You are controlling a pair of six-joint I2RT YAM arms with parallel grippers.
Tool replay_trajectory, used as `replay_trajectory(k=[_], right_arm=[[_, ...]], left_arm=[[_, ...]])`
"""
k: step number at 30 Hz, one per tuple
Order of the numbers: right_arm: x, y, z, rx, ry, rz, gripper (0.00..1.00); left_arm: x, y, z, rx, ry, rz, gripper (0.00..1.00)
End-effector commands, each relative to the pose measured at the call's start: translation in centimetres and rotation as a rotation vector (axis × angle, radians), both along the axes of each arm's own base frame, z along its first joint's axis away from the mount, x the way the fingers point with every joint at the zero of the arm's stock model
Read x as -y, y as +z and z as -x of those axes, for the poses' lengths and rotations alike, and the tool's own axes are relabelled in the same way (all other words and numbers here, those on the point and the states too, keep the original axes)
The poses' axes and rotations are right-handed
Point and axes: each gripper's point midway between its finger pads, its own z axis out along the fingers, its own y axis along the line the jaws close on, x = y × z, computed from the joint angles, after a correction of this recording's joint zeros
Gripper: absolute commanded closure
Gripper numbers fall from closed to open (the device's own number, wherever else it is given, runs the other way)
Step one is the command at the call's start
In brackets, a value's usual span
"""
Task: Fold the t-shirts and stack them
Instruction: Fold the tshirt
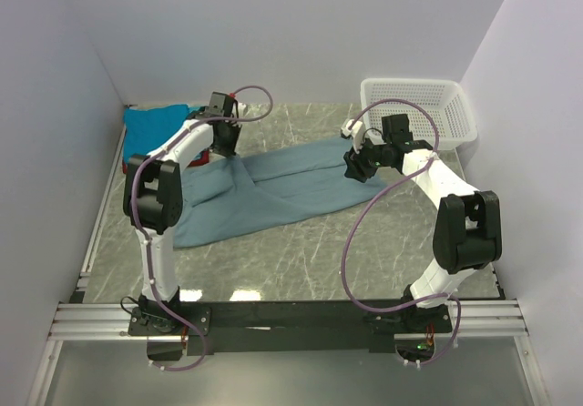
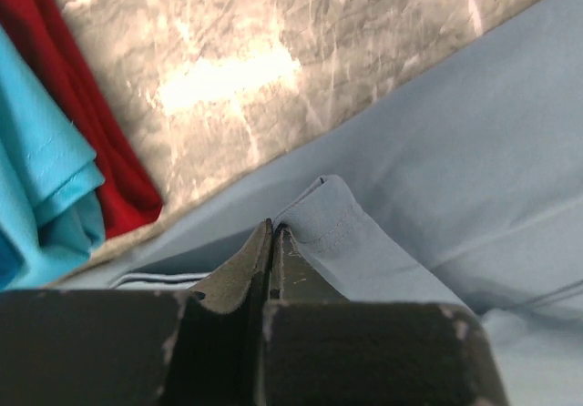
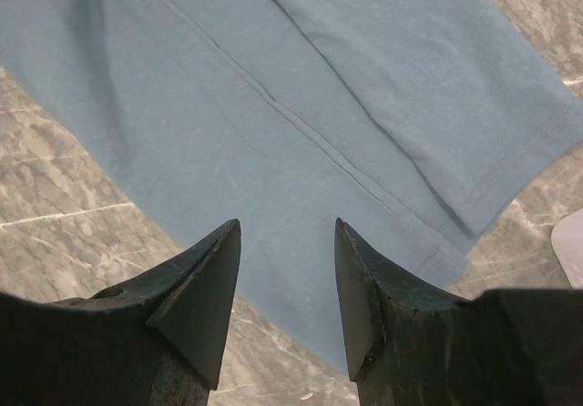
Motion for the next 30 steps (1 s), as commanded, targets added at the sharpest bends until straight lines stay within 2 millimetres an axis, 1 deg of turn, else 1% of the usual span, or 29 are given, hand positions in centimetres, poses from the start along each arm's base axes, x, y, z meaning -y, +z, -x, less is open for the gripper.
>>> replay_trajectory(k=[1,5,12,21,24,25,27,28,30], right_arm=[[0.1,0.9,-0.5,0.023,0.002,-0.011,0.47],[0.1,0.9,-0.5,0.021,0.003,-0.012,0.47],[0.3,0.9,-0.5,0.020,0.001,-0.012,0.47],[0.2,0.8,-0.5,0.018,0.003,-0.011,0.47],[0.2,0.8,-0.5,0.018,0.004,-0.012,0.47],[0.2,0.7,-0.4,0.015,0.004,-0.012,0.47],[0.2,0.7,-0.5,0.017,0.004,-0.012,0.47],[0.3,0.7,-0.5,0.017,0.003,-0.012,0.47],[0.2,0.8,-0.5,0.018,0.004,-0.013,0.47]], left_arm=[[0.1,0.7,-1.5,0.050,-0.028,-0.042,0.96],[0.0,0.2,-1.8,0.046,-0.022,-0.059,0.96],[0.5,0.2,-2.2,0.054,-0.035,-0.071,0.94],[0.3,-0.7,-1.9,0.032,-0.021,-0.089,0.93],[0.2,-0.9,-1.9,0.029,-0.012,-0.094,0.85],[0.1,-0.9,-1.9,0.029,-0.009,-0.093,0.79],[0.0,-0.6,-1.9,0.035,0.008,-0.092,0.70],[0.0,-0.5,-1.8,0.036,0.012,-0.091,0.62],[-0.3,0.8,-2.0,0.068,0.041,-0.091,0.58]])
